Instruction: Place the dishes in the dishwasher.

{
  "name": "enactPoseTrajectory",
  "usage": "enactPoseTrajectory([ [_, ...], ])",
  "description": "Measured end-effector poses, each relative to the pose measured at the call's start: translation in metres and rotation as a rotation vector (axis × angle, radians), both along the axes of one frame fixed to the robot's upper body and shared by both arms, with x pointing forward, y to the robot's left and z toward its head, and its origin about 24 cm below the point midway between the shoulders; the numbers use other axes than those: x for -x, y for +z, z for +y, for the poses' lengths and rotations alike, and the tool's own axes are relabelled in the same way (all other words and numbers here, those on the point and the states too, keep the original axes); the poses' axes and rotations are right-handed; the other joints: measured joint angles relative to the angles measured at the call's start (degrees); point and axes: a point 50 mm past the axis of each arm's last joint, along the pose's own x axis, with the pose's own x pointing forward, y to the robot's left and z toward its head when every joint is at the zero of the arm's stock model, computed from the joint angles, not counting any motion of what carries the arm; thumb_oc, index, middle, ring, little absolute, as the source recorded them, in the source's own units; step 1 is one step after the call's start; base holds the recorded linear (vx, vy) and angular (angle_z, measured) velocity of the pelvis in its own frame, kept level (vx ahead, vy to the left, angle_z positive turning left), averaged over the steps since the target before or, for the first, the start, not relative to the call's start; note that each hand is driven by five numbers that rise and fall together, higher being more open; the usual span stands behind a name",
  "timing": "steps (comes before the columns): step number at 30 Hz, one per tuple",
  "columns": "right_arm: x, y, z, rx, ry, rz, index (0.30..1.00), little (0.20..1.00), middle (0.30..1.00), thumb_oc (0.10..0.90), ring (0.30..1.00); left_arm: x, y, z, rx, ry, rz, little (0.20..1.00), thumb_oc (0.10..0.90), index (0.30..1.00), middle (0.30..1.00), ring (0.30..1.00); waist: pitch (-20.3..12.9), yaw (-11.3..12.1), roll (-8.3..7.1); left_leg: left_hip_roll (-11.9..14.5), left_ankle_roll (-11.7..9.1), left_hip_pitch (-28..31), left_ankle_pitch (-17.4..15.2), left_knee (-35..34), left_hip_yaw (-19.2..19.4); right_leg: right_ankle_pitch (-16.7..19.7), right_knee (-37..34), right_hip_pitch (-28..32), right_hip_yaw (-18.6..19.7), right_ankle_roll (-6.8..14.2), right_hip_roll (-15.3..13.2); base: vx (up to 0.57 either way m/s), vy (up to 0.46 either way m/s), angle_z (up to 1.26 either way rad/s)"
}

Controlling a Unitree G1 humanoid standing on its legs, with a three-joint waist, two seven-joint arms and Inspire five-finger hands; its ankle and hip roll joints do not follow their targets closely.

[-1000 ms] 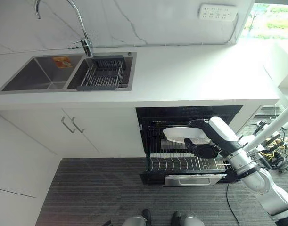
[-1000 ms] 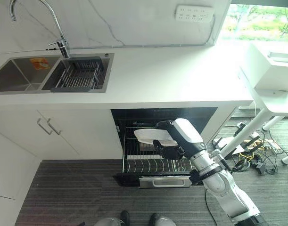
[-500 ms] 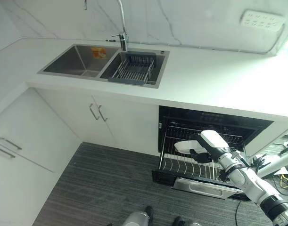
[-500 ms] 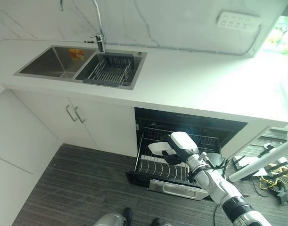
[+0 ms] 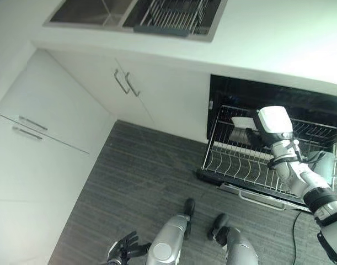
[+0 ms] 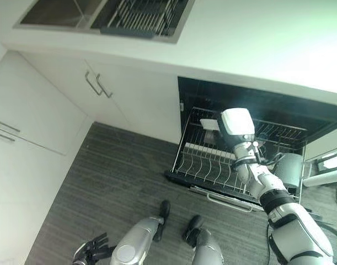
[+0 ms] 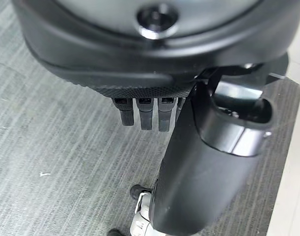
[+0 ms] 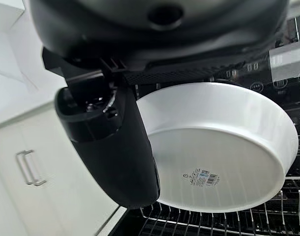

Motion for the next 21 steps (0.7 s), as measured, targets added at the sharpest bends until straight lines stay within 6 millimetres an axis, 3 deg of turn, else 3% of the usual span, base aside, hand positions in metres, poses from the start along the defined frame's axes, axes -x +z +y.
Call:
enactPoseTrajectory([
  [6, -0.010, 0.015, 0.005, 0.046, 0.001, -0.038, 0.300, 0.300, 0.300, 0.400, 0.300, -0.025, 0.010, -0.008, 0.040, -0.047, -0.103, 0.900, 0.800, 0.900, 0.900, 0.900, 2.62, -0.11, 1.41, -0.36, 0.17, -1.90, 0.90, -1.03, 0.16, 0.12, 0.51, -2.58, -0.01, -0.27, -0.54, -0.08, 0.015, 0.01],
  [8, -0.015, 0.022, -0.005, 0.030, -0.051, -0.050, 0.300, 0.300, 0.300, 0.400, 0.300, -0.040, 0.017, -0.012, 0.070, -0.052, -0.161, 0.900, 0.800, 0.900, 0.900, 0.900, 3.44, -0.06, 2.18, -0.65, 0.29, -3.76, 1.46, -1.38, 0.07, 0.26, 1.10, -4.78, -0.01, -0.51, -0.93, -0.05, 0.022, 0.05],
  [13, -0.019, 0.031, -0.009, 0.002, -0.076, -0.054, 0.300, 0.300, 0.300, 0.400, 0.300, -0.045, 0.020, -0.013, 0.090, -0.032, -0.192, 0.900, 0.800, 0.900, 0.900, 0.900, 4.07, -0.40, 3.33, -1.19, 0.48, -4.45, 1.88, -2.05, 0.19, 0.44, 1.50, -5.95, 0.08, -0.82, -1.55, -0.03, 0.021, 0.01],
  [14, -0.020, 0.031, -0.011, 0.002, -0.079, -0.043, 0.429, 0.429, 0.429, 0.486, 0.429, -0.048, 0.021, -0.013, 0.092, -0.036, -0.202, 0.900, 0.800, 0.900, 0.900, 0.900, 4.08, -0.29, 3.36, -1.20, 0.53, -4.44, 1.93, -2.27, 0.19, 0.43, 1.48, -6.04, 0.08, -0.82, -1.56, 0.00, 0.000, 0.00],
  [15, -0.020, 0.031, -0.011, 0.001, -0.076, -0.037, 0.900, 0.900, 0.900, 0.800, 0.900, -0.050, 0.022, -0.013, 0.094, -0.036, -0.206, 0.900, 0.800, 0.900, 0.900, 0.900, 4.08, -0.24, 3.36, -1.22, 0.57, -4.44, 1.98, -2.35, 0.17, 0.41, 1.48, -6.06, 0.08, -0.81, -1.58, -0.03, 0.026, 0.01],
  [21, -0.025, 0.027, -0.004, -0.047, -0.048, 0.065, 0.900, 0.900, 0.900, 0.800, 0.900, -0.059, 0.029, -0.011, 0.103, -0.035, -0.245, 0.900, 0.800, 0.900, 0.900, 0.900, 4.07, -0.75, 3.34, -1.29, 0.57, -5.59, 2.28, -2.55, 0.35, 0.51, 1.94, -7.64, 0.38, -0.89, -1.67, -0.01, 0.004, -0.01],
])
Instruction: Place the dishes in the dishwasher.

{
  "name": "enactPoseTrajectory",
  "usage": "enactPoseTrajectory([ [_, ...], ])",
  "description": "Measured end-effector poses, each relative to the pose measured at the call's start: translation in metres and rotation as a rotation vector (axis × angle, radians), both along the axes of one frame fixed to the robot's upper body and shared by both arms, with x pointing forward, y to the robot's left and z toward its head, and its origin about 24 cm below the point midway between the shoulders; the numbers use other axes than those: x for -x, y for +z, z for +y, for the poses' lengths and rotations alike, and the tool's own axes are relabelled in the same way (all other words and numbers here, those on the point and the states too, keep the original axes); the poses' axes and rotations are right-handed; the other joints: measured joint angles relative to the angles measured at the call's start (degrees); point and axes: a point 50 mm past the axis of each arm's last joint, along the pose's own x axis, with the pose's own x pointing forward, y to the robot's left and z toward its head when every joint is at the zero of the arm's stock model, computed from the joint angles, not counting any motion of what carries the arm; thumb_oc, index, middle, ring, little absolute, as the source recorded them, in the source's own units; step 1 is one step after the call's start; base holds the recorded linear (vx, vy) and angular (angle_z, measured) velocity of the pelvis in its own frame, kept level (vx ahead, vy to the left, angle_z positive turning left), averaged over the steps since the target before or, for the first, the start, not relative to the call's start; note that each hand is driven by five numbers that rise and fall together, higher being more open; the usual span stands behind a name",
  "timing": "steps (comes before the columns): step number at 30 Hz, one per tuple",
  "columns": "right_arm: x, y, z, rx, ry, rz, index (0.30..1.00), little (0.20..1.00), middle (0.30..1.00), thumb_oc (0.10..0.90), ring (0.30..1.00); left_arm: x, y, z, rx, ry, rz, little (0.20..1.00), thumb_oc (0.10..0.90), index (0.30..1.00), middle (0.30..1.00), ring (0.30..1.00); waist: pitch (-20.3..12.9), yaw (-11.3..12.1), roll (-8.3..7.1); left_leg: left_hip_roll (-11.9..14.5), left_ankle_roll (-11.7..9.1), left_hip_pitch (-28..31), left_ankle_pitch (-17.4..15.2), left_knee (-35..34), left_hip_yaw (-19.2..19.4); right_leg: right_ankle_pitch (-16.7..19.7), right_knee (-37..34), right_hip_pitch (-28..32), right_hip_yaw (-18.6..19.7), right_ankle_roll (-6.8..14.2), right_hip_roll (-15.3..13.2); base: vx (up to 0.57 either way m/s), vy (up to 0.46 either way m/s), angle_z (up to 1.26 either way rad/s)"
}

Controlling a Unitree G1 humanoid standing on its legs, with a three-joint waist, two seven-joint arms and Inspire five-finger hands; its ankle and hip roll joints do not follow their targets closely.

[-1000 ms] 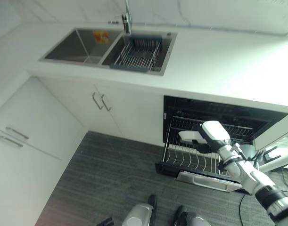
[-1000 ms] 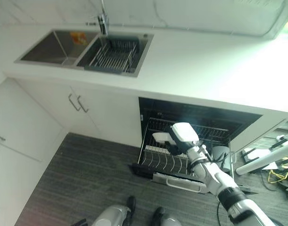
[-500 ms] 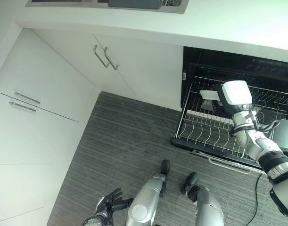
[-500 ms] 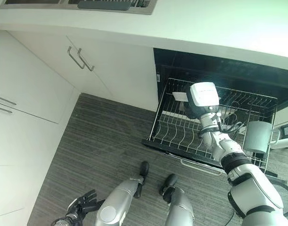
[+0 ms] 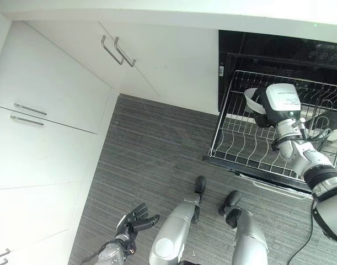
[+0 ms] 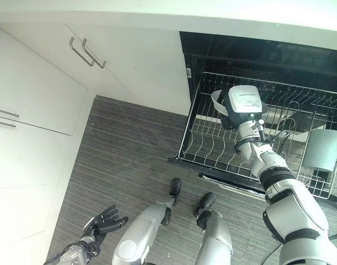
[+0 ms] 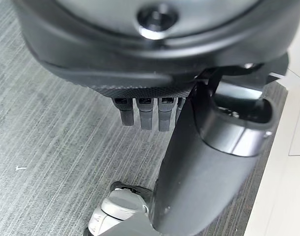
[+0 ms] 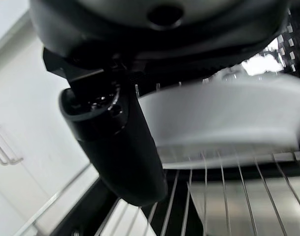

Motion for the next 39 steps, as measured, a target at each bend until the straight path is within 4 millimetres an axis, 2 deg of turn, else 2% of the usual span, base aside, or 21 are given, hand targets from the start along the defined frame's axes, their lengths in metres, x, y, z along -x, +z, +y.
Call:
enactPoseTrajectory([
  [4, -0.002, -0.007, 0.005, -0.055, 0.011, 0.070, 0.900, 0.900, 0.900, 0.800, 0.900, -0.003, 0.002, 0.001, -0.001, -0.003, -0.006, 0.900, 0.800, 0.900, 0.900, 0.900, -0.04, -0.94, -0.16, 0.02, 0.06, -0.01, 0.16, 0.03, 0.04, 0.27, 0.05, -0.01, 0.01, -0.10, -0.01, 0.00, 0.000, 0.00],
  [8, -0.002, -0.016, -0.002, -0.095, -0.021, 0.174, 0.900, 0.900, 0.900, 0.800, 0.900, -0.007, 0.005, -0.001, 0.008, -0.013, -0.014, 0.900, 0.800, 0.900, 0.900, 0.900, -0.07, -1.46, -0.57, 0.09, 0.23, 0.39, 0.33, 0.10, 0.33, 0.69, -0.14, 0.34, 0.12, 0.09, 0.03, -0.01, -0.002, -0.04],
  [10, -0.001, -0.021, -0.001, -0.127, -0.031, 0.219, 0.900, 0.900, 0.900, 0.800, 0.900, -0.008, 0.006, 0.004, -0.006, -0.013, -0.009, 0.900, 0.800, 0.900, 0.900, 0.900, -0.26, -1.57, -3.03, 0.49, 0.27, 0.72, 0.32, 0.24, 1.25, 0.98, -0.64, 0.47, 0.80, 0.57, 0.48, -0.01, -0.020, -0.19],
  [12, -0.001, -0.025, -0.005, -0.140, -0.071, 0.255, 0.900, 0.900, 0.900, 0.800, 0.900, -0.010, 0.008, 0.011, -0.027, -0.015, -0.010, 0.900, 0.800, 0.900, 0.900, 0.900, -0.28, -1.99, -4.71, 0.74, 0.28, 1.21, 0.31, 0.36, 1.32, 1.29, -1.44, 1.32, 0.93, 0.95, 0.92, -0.01, -0.018, -0.09],
  [16, -0.002, -0.024, 0.003, -0.262, -0.042, 0.313, 0.900, 0.900, 0.900, 0.800, 0.900, -0.015, 0.011, 0.015, -0.036, -0.014, -0.004, 0.900, 0.800, 0.900, 0.900, 0.900, -0.42, -2.87, -5.47, 0.96, 0.15, 2.60, -0.37, 0.74, 2.03, 1.93, -2.15, 2.69, 1.84, 1.89, 1.33, 0.01, -0.017, -0.14],
  [17, 0.001, -0.021, 0.012, -0.399, 0.013, 0.341, 0.900, 0.900, 0.900, 0.800, 0.900, -0.018, 0.012, 0.017, -0.034, 0.000, 0.000, 0.900, 0.800, 0.900, 0.900, 0.900, -0.70, -2.72, -6.34, 1.12, 0.31, 3.33, -0.55, 0.74, 2.86, 2.16, -2.21, 3.11, 2.70, 1.82, 1.60, 0.03, -0.027, -0.21],
  [19, 0.007, -0.025, 0.025, -0.518, 0.093, 0.377, 0.900, 0.900, 0.900, 0.800, 0.900, -0.014, 0.011, 0.022, -0.044, 0.019, 0.025, 0.900, 0.800, 0.900, 0.900, 0.900, -1.60, -3.50, -7.90, 1.45, 0.23, 5.42, -1.29, 0.82, 3.14, 2.24, -3.18, 5.44, 2.96, 1.82, 2.12, 0.08, 0.007, -0.14],
  [20, 0.010, -0.027, 0.024, -0.561, 0.104, 0.385, 0.900, 0.900, 0.900, 0.800, 0.900, -0.012, 0.010, 0.024, -0.045, 0.022, 0.029, 0.900, 0.800, 0.900, 0.900, 0.900, -2.01, -3.58, -8.52, 1.54, 0.16, 5.85, -1.55, 0.91, 3.13, 2.24, -3.49, 6.12, 2.96, 1.82, 2.25, 0.10, 0.040, -0.08],
  [22, 0.023, -0.032, 0.023, -0.754, 0.158, 0.418, 0.900, 0.900, 0.900, 0.800, 0.900, 0.003, 0.004, 0.031, -0.069, 0.049, 0.082, 0.900, 0.800, 0.900, 0.900, 0.900, -3.86, -4.42, -10.98, 1.91, 0.30, 8.38, -2.85, 0.99, 4.12, 2.28, -4.69, 8.84, 3.65, 1.88, 2.84, 0.10, 0.056, -0.20],
  [23, 0.030, -0.034, 0.020, -0.818, 0.172, 0.416, 0.900, 0.900, 0.900, 0.800, 0.900, 0.012, -0.001, 0.033, -0.077, 0.062, 0.116, 0.900, 0.800, 0.900, 0.900, 0.900, -4.94, -5.43, -11.78, 1.98, 0.34, 9.41, -3.64, 1.69, 4.50, 2.30, -5.12, 10.07, 4.12, 1.92, 3.07, 0.14, 0.057, -0.31],
  [25, 0.058, -0.049, 0.014, -0.943, 0.178, 0.431, 0.900, 0.900, 0.900, 0.800, 0.900, 0.032, -0.011, 0.032, -0.065, 0.104, 0.172, 0.900, 0.800, 0.900, 0.900, 0.900, -7.55, -7.34, -12.71, 2.10, 0.62, 11.69, -5.63, 2.63, 5.51, 2.19, -5.75, 12.58, 5.17, 2.09, 3.30, 0.16, 0.050, -0.26],
  [26, 0.093, -0.060, 0.019, -1.110, 0.220, 0.398, 0.900, 0.900, 0.900, 0.800, 0.900, 0.045, -0.017, 0.028, -0.050, 0.171, 0.201, 0.900, 0.800, 0.900, 0.900, 0.900, -8.34, -8.76, -12.97, 2.27, 0.64, 14.90, -7.24, 2.87, 6.23, 1.90, -6.43, 15.83, 6.01, 2.52, 3.69, 0.14, 0.051, -0.40],
  [27, 0.112, -0.067, 0.030, -1.144, 0.274, 0.438, 0.900, 0.900, 0.900, 0.800, 0.900, 0.069, -0.026, 0.025, -0.037, 0.219, 0.265, 0.900, 0.800, 0.900, 0.900, 0.900, -11.28, -11.76, -13.48, 2.40, 0.60, 15.57, -8.43, 2.87, 7.00, 1.67, -6.86, 16.75, 6.69, 2.89, 3.84, 0.15, 0.067, -0.54],
  [28, 0.119, -0.074, 0.027, -1.164, 0.263, 0.461, 0.900, 0.900, 0.900, 0.800, 0.900, 0.073, -0.030, 0.024, -0.048, 0.205, 0.299, 0.900, 0.800, 0.900, 0.900, 0.900, -13.57, -13.88, -14.07, 2.63, 0.75, 16.48, -8.81, 2.98, 8.10, 1.80, -6.94, 16.91, 7.81, 3.01, 4.15, 0.14, 0.071, -0.42],
  [29, 0.137, -0.085, 0.017, -1.230, 0.206, 0.461, 0.900, 0.900, 0.900, 0.800, 0.900, 0.070, -0.031, 0.019, -0.043, 0.196, 0.297, 0.900, 0.800, 0.900, 0.900, 0.900, -14.85, -14.57, -14.01, 2.77, 0.88, 17.04, -9.39, 3.53, 8.62, 1.49, -6.96, 17.33, 8.45, 3.28, 4.33, 0.11, 0.056, -0.36],
  [30, 0.155, -0.094, 0.015, -1.280, 0.174, 0.465, 0.900, 0.900, 0.900, 0.800, 0.900, 0.078, -0.035, 0.011, -0.023, 0.210, 0.316, 0.900, 0.800, 0.900, 0.900, 0.900, -16.19, -15.49, -13.40, 2.88, 0.92, 18.14, -10.09, 3.71, 9.30, 1.11, -6.80, 18.03, 9.16, 3.66, 4.45, 0.07, 0.034, -0.37],
  [31, 0.162, -0.100, 0.015, -1.300, 0.164, 0.487, 0.900, 0.900, 0.900, 0.800, 0.900, 0.088, -0.039, 0.008, -0.010, 0.218, 0.345, 0.900, 0.800, 0.900, 0.900, 0.900, -17.26, -16.15, -12.88, 2.95, 0.97, 18.23, -10.55, 3.65, 9.90, 0.93, -6.68, 18.03, 9.75, 3.71, 4.48, 0.05, 0.022, -0.42],
  [32, 0.166, -0.104, 0.015, -1.309, 0.156, 0.511, 0.900, 0.900, 0.900, 0.800, 0.900, 0.090, -0.040, 0.008, -0.018, 0.211, 0.360, 0.900, 0.800, 0.900, 0.900, 0.900, -17.67, -18.06, -12.58, 3.05, 0.95, 18.53, -10.67, 3.77, 10.69, 0.69, -6.53, 17.72, 10.76, 3.99, 4.72, 0.04, 0.019, -0.37],
  [33, 0.170, -0.111, 0.017, -1.334, 0.137, 0.540, 0.900, 0.900, 0.900, 0.800, 0.900, 0.093, -0.041, 0.009, -0.026, 0.215, 0.371, 0.900, 0.800, 0.900, 0.900, 0.900, -17.91, -18.85, -12.15, 3.06, 0.97, 18.33, -10.67, 3.83, 11.04, 0.72, -6.23, 17.45, 11.13, 3.95, 4.75, 0.05, 0.017, -0.28],
  [39, 0.202, -0.175, 0.030, -1.377, -0.002, 0.961, 0.900, 0.900, 0.900, 0.800, 0.900, 0.103, -0.042, 0.009, -0.045, 0.192, 0.395, 0.900, 0.800, 0.900, 0.900, 0.900, -18.13, -19.15, -11.85, 3.59, 1.08, 18.27, -10.57, 3.86, 12.39, 0.66, -4.98, 16.12, 12.56, 3.69, 5.27, 0.02, -0.006, -0.13],
])
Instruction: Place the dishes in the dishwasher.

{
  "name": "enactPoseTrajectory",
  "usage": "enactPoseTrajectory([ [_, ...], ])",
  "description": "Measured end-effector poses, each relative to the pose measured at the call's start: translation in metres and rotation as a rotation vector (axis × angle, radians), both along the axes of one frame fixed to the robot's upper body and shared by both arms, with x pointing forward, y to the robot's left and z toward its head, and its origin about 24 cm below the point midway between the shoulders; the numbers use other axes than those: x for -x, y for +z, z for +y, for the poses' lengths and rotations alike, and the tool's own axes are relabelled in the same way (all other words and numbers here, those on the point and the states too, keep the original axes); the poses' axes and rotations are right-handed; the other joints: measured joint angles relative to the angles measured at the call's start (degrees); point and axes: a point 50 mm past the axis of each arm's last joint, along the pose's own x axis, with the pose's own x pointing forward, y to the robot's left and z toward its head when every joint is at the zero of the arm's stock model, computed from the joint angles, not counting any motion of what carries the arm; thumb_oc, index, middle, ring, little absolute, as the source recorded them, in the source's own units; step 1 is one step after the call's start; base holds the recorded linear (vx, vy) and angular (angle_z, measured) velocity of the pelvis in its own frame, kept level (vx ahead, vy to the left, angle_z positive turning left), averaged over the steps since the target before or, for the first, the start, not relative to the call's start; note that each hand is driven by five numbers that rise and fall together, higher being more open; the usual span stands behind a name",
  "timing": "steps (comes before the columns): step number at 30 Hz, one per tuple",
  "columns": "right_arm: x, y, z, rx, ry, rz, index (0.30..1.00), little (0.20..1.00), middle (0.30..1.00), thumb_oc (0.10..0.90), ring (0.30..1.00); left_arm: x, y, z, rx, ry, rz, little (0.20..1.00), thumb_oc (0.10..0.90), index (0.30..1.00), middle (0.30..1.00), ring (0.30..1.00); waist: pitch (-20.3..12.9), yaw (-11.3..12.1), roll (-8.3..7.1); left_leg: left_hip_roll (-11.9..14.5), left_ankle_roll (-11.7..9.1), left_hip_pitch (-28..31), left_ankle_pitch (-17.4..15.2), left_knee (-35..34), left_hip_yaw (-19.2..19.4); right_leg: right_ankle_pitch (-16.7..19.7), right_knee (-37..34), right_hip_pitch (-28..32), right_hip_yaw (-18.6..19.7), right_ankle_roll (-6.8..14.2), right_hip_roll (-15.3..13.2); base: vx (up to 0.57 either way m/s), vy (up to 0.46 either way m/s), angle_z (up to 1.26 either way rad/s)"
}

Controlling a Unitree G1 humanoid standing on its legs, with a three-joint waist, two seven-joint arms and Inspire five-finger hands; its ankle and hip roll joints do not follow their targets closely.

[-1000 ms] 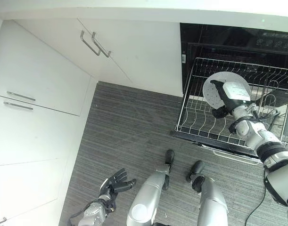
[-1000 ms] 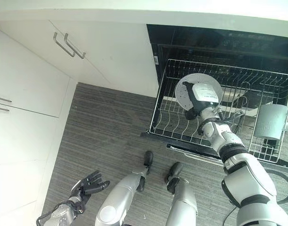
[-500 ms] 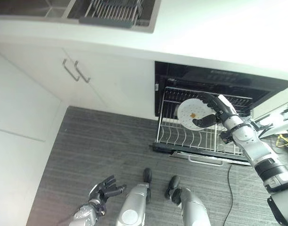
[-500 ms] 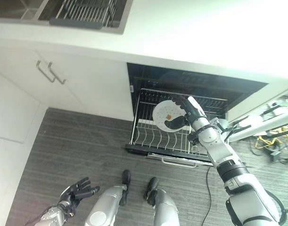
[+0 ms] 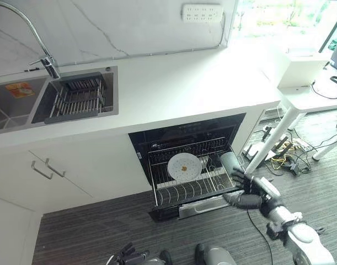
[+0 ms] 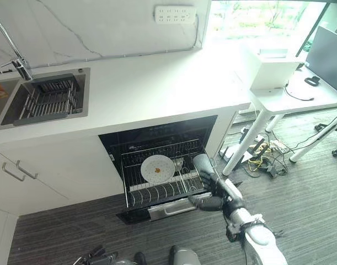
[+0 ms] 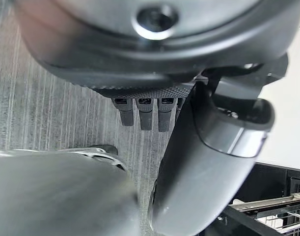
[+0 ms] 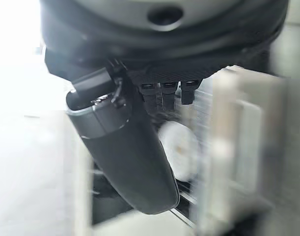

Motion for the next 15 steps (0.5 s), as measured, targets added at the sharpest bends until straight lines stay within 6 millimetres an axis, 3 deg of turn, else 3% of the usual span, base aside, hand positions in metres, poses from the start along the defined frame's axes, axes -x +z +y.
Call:
enactPoseTrajectory([
  [8, 0.018, -0.021, -0.017, 0.064, 0.150, 0.279, 0.900, 0.900, 0.900, 0.800, 0.900, 0.002, 0.001, 0.005, -0.010, -0.008, 0.002, 0.900, 0.800, 0.900, 0.900, 0.900, -0.32, 1.02, -0.51, 0.65, -0.64, -0.14, 0.46, 0.02, -0.06, 0.06, 0.35, -0.26, -0.09, -0.28, 0.53, 0.01, -0.020, 0.00],
  [15, 0.029, -0.058, -0.016, 0.103, 0.114, 0.461, 0.900, 0.900, 0.900, 0.800, 0.900, 0.001, 0.002, 0.007, -0.011, -0.016, 0.004, 0.900, 0.800, 0.900, 0.900, 0.900, -0.56, 2.08, -0.62, 0.76, -0.67, -0.18, 0.51, 0.18, -0.45, -0.01, 0.50, 0.03, -0.42, -0.43, 0.58, 0.03, -0.016, 0.03],
])
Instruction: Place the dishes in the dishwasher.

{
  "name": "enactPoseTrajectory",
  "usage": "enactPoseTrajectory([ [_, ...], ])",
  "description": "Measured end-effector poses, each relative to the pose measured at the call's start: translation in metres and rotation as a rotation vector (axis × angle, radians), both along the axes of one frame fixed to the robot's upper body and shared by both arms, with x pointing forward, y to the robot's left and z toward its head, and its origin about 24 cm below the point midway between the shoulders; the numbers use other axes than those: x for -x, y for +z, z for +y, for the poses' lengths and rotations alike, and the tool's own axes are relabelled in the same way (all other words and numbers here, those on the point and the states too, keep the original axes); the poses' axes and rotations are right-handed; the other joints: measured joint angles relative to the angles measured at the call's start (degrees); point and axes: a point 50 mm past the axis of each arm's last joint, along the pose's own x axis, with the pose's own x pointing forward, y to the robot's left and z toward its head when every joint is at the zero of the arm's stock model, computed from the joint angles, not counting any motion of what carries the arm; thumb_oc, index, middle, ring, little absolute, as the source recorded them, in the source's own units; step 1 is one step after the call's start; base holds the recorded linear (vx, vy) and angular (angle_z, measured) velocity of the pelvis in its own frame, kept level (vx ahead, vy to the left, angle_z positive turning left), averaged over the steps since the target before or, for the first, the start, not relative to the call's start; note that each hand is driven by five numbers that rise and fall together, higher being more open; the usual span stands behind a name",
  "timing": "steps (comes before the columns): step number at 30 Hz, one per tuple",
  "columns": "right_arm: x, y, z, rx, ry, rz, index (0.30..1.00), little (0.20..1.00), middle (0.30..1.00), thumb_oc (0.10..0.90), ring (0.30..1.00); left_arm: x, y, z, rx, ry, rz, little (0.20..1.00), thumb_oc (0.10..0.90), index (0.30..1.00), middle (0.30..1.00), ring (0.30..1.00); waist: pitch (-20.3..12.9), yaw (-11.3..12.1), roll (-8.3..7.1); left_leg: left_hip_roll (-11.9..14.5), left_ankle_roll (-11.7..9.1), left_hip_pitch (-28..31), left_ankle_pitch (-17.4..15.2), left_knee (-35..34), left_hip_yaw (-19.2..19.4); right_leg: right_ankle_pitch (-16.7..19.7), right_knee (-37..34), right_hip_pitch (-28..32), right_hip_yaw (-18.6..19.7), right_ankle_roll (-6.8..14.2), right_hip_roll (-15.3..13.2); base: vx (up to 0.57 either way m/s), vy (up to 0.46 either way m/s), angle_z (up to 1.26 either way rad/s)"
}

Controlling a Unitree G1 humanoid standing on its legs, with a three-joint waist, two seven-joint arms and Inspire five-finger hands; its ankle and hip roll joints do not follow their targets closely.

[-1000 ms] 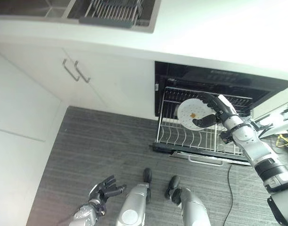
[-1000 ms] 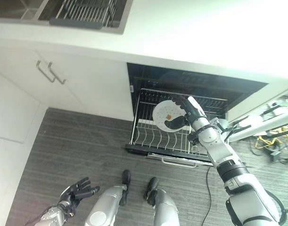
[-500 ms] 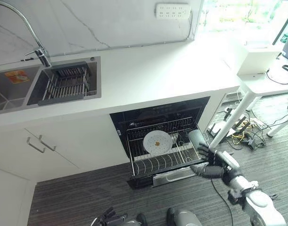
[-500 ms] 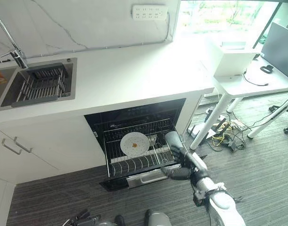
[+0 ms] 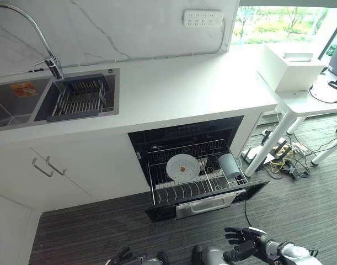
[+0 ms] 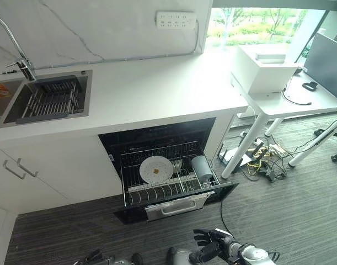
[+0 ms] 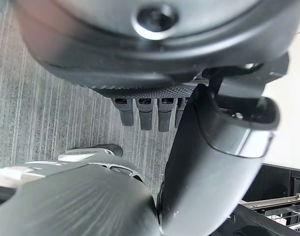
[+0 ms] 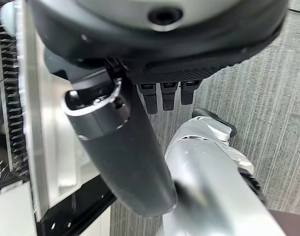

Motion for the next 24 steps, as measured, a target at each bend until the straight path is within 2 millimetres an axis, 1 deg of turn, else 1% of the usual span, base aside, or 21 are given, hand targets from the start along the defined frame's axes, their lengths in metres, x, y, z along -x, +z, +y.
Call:
enactPoseTrajectory([
  [1, -0.001, -0.002, 0.004, 0.003, -0.002, 0.004, 0.900, 0.900, 0.900, 0.800, 0.900, -0.004, 0.000, -0.001, 0.001, -0.012, -0.001, 0.900, 0.800, 0.900, 0.900, 0.900, -0.05, 0.75, 0.12, -0.08, -0.01, 0.02, 0.01, 0.12, -0.54, -0.01, -0.09, 0.41, -0.49, 0.00, -0.10, 0.06, -0.014, 0.18],
  [3, -0.008, -0.006, 0.011, 0.001, -0.021, -0.003, 0.900, 0.900, 0.900, 0.800, 0.900, -0.004, 0.000, -0.002, 0.001, -0.020, 0.001, 0.900, 0.800, 0.900, 0.900, 0.900, -0.08, 1.19, 0.16, -0.22, -0.03, 0.24, 0.03, 0.14, -1.18, -0.07, -0.21, 1.01, -1.14, -0.06, -0.29, 0.04, -0.006, 0.18],
  [5, -0.013, -0.011, 0.014, 0.010, -0.048, 0.006, 0.900, 0.900, 0.900, 0.800, 0.900, -0.007, 0.000, -0.002, 0.005, -0.024, 0.002, 0.900, 0.800, 0.900, 0.900, 0.900, -0.13, 2.15, 0.30, -0.29, -0.03, 0.26, 0.03, 0.15, -1.32, -0.09, -0.17, 1.18, -1.45, -0.08, -0.46, 0.05, -0.004, 0.12],
  [7, -0.020, -0.017, 0.018, 0.032, -0.069, 0.027, 0.900, 0.900, 0.900, 0.800, 0.900, -0.007, 0.000, -0.004, 0.011, -0.025, 0.012, 0.900, 0.800, 0.900, 0.900, 0.900, -0.32, 2.63, 0.60, -0.40, -0.02, 0.33, 0.04, 0.15, -1.70, -0.19, -0.27, 1.70, -2.33, 0.03, -0.82, 0.06, 0.003, 0.22],
  [9, -0.025, -0.020, 0.019, 0.069, -0.092, 0.043, 0.900, 0.900, 0.900, 0.800, 0.900, -0.009, -0.001, -0.006, 0.015, -0.043, 0.009, 0.900, 0.800, 0.900, 0.900, 0.900, -0.61, 4.53, 1.09, -0.66, 0.03, 0.34, 0.07, 0.18, -2.38, -0.42, -0.19, 2.18, -3.22, 0.11, -1.27, 0.07, 0.015, 0.26],
  [11, -0.031, -0.019, 0.017, 0.105, -0.123, 0.028, 0.900, 0.900, 0.900, 0.800, 0.900, -0.009, -0.001, -0.006, 0.015, -0.041, 0.012, 0.900, 0.800, 0.900, 0.900, 0.900, -0.74, 5.39, 1.30, -0.93, 0.30, 0.48, 0.39, 0.18, -3.22, -0.79, -0.06, 2.88, -4.28, 0.11, -1.74, 0.07, 0.020, 0.31],
  [14, -0.040, -0.016, 0.014, 0.139, -0.159, 0.017, 0.900, 0.900, 0.900, 0.800, 0.900, -0.007, -0.002, -0.006, 0.015, -0.040, 0.024, 0.900, 0.800, 0.900, 0.900, 0.900, -0.75, 5.51, 1.33, -1.36, 0.34, 1.00, 0.47, 0.17, -4.19, -1.21, 0.20, 3.75, -5.19, 0.14, -2.20, 0.04, 0.015, 0.20],
  [17, -0.039, -0.019, 0.010, 0.162, -0.196, 0.038, 0.900, 0.900, 0.900, 0.800, 0.900, -0.007, -0.002, -0.006, 0.015, -0.041, 0.023, 0.900, 0.800, 0.900, 0.900, 0.900, -0.76, 6.72, 1.33, -1.51, 0.35, 1.23, 0.46, 0.17, -4.37, -1.54, 0.57, 3.98, -5.44, 0.11, -2.45, 0.05, 0.018, 0.06],
  [20, -0.042, -0.019, 0.005, 0.186, -0.221, 0.061, 0.900, 0.900, 0.900, 0.800, 0.900, -0.006, -0.002, -0.005, 0.014, -0.038, 0.032, 0.900, 0.800, 0.900, 0.900, 0.900, -0.75, 7.52, 1.37, -1.52, 0.32, 1.40, 0.47, 0.18, -4.88, -1.64, 0.43, 4.61, -6.15, 0.22, -2.53, 0.05, 0.019, 0.12],
  [21, -0.043, -0.019, 0.003, 0.190, -0.241, 0.072, 0.900, 0.900, 0.900, 0.800, 0.900, -0.008, -0.002, -0.005, 0.012, -0.040, 0.030, 0.900, 0.800, 0.900, 0.900, 0.900, -0.75, 8.23, 1.44, -1.55, 0.30, 1.39, 0.49, 0.18, -4.95, -1.64, 0.45, 4.66, -6.23, 0.23, -2.58, 0.04, 0.022, 0.04],
  [24, -0.045, -0.021, -0.009, 0.208, -0.305, 0.118, 0.900, 0.900, 0.900, 0.800, 0.900, -0.009, -0.002, -0.004, 0.009, -0.042, 0.030, 0.900, 0.800, 0.900, 0.900, 0.900, -0.70, 9.28, 1.64, -1.64, 0.29, 1.42, 0.51, 0.18, -5.38, -1.68, 0.36, 5.14, -7.22, 0.29, -2.97, 0.05, 0.015, 0.18],
])
